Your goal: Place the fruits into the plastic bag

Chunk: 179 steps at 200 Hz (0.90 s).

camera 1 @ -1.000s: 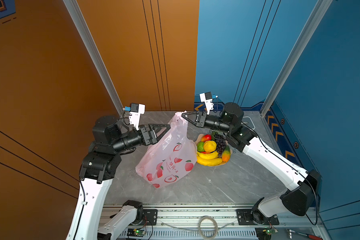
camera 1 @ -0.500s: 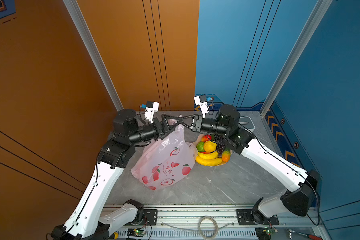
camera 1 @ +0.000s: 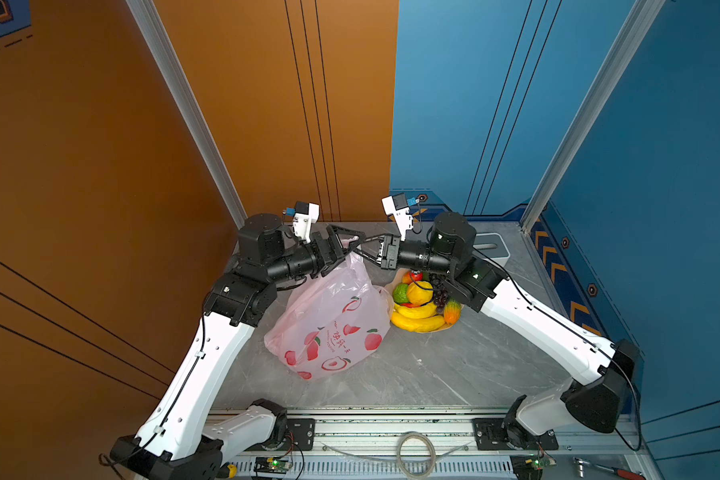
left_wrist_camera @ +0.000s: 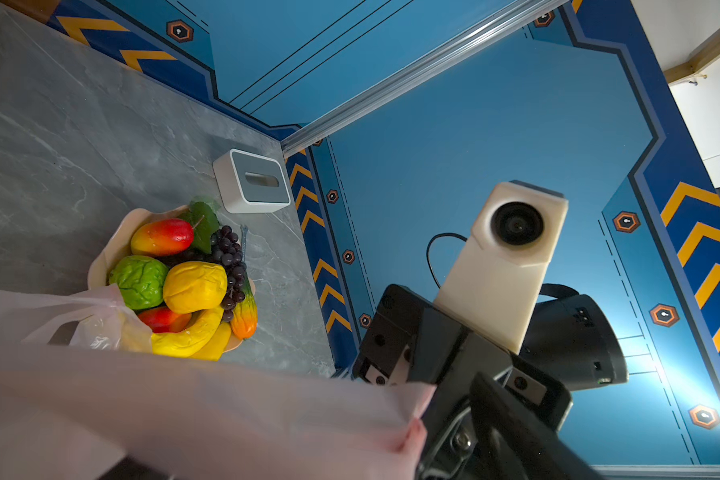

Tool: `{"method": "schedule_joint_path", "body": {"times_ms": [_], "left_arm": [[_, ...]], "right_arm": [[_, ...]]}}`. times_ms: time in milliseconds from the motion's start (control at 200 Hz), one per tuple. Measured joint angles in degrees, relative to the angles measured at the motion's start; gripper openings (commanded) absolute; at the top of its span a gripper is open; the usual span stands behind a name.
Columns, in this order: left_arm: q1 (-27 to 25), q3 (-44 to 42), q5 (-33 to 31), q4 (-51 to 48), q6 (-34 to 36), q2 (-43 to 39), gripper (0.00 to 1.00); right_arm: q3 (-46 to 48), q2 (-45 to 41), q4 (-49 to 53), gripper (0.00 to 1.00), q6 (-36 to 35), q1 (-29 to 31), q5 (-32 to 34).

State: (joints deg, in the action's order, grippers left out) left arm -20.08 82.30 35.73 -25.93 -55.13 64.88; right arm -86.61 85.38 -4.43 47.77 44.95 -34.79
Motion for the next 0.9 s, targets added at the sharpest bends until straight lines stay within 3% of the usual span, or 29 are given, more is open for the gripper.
{"method": "schedule_joint_path", "body": {"times_ms": [75, 140, 275, 446, 746, 896], "left_arm": [[-0.15, 0.00, -0.26, 1.40, -0.61, 0.42, 0.88], [-0.33, 0.00, -0.57, 2.73, -1.33, 0.68, 0.75], [-0.66, -0.02, -0.92, 5.60, -3.17, 0.87, 0.58], [-0.68, -0.94, -1.03, 8.59, -4.52, 0.74, 0.49], [0.35, -2.67, -1.31, 11.17, -6.19, -1.38, 0.01], [1.18, -3.28, -0.98, 10.86, -6.47, -1.55, 0.00]], "right_arm": [[-0.09, 0.00, -0.04, 0.00, 0.02, 0.31, -0.02], [-0.13, 0.00, -0.04, 0.00, 0.02, 0.70, -0.04], [-0.13, 0.00, -0.07, 0.19, -0.04, 1.03, -0.04], [-0.13, 0.00, 0.02, 0.36, -0.63, 1.07, 0.35], [0.46, 0.00, 2.16, 0.62, -1.44, 0.44, 1.70], [2.03, -1.86, 2.40, 0.71, -1.99, 0.09, 3.45]]}}
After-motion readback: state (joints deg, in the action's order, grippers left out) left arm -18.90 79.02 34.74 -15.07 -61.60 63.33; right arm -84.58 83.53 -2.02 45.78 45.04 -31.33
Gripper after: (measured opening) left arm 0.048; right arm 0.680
